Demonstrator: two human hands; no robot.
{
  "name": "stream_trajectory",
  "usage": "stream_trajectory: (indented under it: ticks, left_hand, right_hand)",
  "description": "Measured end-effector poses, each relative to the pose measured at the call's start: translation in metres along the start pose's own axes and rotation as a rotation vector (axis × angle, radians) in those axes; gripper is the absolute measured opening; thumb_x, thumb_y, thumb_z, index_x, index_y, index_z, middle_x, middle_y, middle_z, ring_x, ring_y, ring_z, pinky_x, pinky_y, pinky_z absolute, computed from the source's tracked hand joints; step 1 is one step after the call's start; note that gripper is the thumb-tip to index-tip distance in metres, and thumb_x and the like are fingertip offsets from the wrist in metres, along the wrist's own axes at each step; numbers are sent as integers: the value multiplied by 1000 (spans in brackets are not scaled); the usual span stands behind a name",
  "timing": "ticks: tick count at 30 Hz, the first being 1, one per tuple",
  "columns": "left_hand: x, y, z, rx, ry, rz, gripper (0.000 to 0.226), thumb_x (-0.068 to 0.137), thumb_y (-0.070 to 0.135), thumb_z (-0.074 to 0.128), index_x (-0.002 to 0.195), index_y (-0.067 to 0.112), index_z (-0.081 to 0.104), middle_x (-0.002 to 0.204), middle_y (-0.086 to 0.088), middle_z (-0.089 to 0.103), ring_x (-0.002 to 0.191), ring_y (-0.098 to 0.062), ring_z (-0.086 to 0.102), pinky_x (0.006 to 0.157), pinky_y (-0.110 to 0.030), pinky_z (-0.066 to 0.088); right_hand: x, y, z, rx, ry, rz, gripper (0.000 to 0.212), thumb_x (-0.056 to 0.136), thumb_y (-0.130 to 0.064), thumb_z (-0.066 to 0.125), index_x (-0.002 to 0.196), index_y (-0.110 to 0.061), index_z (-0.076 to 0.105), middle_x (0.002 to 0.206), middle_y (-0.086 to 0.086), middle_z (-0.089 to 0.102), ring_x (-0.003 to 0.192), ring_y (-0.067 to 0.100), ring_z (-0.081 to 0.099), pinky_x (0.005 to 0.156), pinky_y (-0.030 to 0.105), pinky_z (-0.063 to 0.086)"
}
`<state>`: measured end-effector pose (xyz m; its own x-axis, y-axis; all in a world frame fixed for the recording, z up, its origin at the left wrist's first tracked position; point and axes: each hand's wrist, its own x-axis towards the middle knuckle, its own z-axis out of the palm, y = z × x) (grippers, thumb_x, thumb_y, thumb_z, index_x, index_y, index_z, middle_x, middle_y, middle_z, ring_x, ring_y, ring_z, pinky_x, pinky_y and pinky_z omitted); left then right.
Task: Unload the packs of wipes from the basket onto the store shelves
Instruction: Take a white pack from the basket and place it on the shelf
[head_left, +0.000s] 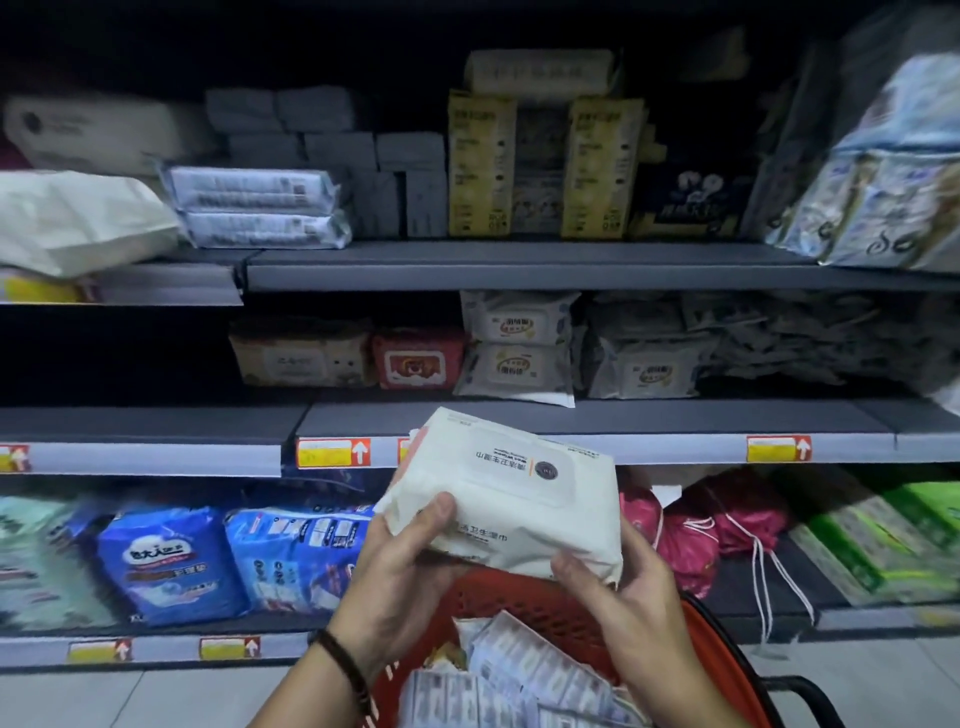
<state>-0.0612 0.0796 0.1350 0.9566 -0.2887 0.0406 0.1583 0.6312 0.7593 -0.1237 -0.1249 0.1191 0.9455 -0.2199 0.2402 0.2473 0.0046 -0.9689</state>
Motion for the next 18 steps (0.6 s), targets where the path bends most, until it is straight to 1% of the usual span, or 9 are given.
stream_trajectory:
  ticks: [2,4,7,8,10,12,14,16,18]
  left_hand:
    - [-2,8,-2,78,-11,40,107,46,26,108,139,5,59,126,-27,72,108,-42,74,86,-60,62]
    - [-3,18,-4,104,-54,94,107,55,19,105,148,6,52,134,-30,67,117,-47,68,96,-66,56]
    - [-10,47,-2,164,-32,221,107,58,16,103,151,16,49,139,-25,66,121,-40,67,93,-51,61]
    - [-9,58,0,171,4,264,107,54,19,105,147,19,52,136,-25,67,117,-39,68,90,-52,62]
    - [-20,89,-6,200,97,354,97,52,21,105,137,22,58,129,-27,69,108,-40,68,89,-65,55]
    - [-31,132,-14,289,96,444,82,57,18,99,130,23,64,121,-29,71,100,-40,69,91,-75,49]
    - [-38,170,-17,406,158,481,74,56,22,100,124,27,71,114,-25,75,95,-35,71,93,-69,53]
    - [-53,222,-28,511,175,548,68,61,23,94,125,30,73,119,-15,77,103,-29,73,98,-56,57]
    - [-60,269,-40,614,228,642,71,65,24,89,134,27,70,127,-6,77,113,-22,72,103,-45,55]
  right_hand:
    - [3,-1,-1,-93,7,-57,69,71,-15,96,133,-12,68,117,-5,81,110,12,75,86,13,54]
    - [3,-7,3,-179,22,-91,76,68,-26,91,140,-18,66,124,-12,77,118,4,71,94,14,52]
    - [11,-33,21,-265,32,-158,90,62,-45,91,146,-35,61,127,-20,67,123,-1,64,103,15,48]
    - [17,-41,29,-281,61,-162,88,59,-44,91,142,-37,63,123,-21,65,118,-3,64,98,11,48]
    - [19,-75,60,-289,53,-225,77,60,-24,99,131,-35,72,116,-16,66,109,-2,66,84,4,48]
    - [32,-99,89,-301,57,-260,63,68,-8,98,118,-38,77,111,-15,72,101,-3,68,77,5,48]
    - [43,-118,117,-268,1,-252,51,75,-11,92,110,-46,78,103,-18,78,90,-10,69,75,9,50]
    - [57,-138,159,-275,-46,-285,49,80,-15,88,116,-45,77,99,-23,79,88,-14,67,80,16,52]
    - [70,-159,205,-290,-105,-316,50,84,-17,85,123,-46,74,102,-20,80,93,-7,69,85,26,55]
